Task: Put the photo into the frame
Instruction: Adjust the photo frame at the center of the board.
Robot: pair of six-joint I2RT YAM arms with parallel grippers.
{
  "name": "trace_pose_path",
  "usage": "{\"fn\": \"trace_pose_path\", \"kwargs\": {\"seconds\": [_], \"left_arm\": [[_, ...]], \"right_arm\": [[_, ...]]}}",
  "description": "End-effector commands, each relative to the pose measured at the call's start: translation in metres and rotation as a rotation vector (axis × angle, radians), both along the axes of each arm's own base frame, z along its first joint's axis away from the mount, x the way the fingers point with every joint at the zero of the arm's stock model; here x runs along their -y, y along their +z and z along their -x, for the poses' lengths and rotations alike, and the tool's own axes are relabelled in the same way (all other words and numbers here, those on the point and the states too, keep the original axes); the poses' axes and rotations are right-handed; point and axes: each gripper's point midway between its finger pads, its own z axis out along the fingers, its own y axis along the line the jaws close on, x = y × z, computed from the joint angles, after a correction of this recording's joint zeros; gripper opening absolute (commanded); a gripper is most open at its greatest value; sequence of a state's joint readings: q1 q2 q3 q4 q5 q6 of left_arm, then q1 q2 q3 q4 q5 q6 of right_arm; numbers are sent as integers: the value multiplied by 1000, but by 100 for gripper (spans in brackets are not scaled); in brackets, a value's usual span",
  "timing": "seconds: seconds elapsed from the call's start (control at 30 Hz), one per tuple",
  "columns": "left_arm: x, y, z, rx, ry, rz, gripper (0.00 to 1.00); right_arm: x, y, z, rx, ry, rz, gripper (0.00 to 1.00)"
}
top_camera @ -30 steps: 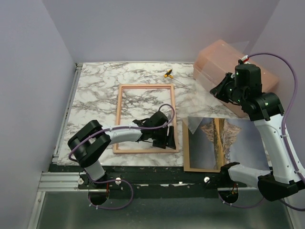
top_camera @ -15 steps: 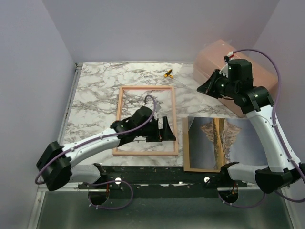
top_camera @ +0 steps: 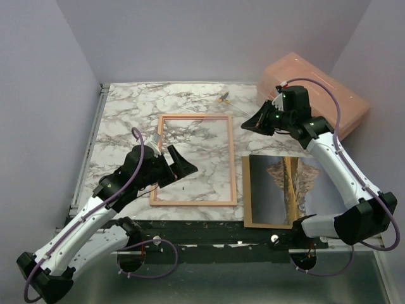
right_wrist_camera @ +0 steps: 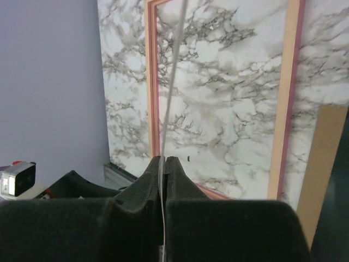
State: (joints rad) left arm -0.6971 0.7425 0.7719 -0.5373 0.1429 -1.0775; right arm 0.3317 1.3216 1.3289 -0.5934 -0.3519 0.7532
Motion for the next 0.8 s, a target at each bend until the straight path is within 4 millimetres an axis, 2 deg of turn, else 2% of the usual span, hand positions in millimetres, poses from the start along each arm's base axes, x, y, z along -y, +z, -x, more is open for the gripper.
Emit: {"fn": "trace_pose_path", "kwargs": {"seconds": [0.0, 0.1, 0.27, 0.37, 0.47, 0.57, 0.67, 0.77], "left_arm": [[-27, -20, -6, -57, 32, -81, 93], [-31, -16, -13, -56, -41, -110, 93], [-41, -21, -28, -62, -156, -184, 93], [-47, -31, -40, -84, -163, -183, 93], [-55, -42, -53, -119, -152, -216, 92], [-68, -52, -67, -133, -121, -308, 92], [-89, -67, -78, -168, -79, -448, 91], [-111, -80, -83, -211, -31, -542, 91]], "right_arm": [[-17, 4, -6, -25, 23, -120, 1], [-23, 2, -3, -55, 47, -148, 1], [-29, 4, 2, -86, 79, -173, 0], [-25, 17, 6, -47, 76, -169, 0], [-13, 31, 13, -8, 46, -116, 0], [-4, 42, 25, 37, 35, -92, 0], [1, 47, 36, 74, 30, -98, 1], [1, 38, 42, 68, 65, -79, 1]]}}
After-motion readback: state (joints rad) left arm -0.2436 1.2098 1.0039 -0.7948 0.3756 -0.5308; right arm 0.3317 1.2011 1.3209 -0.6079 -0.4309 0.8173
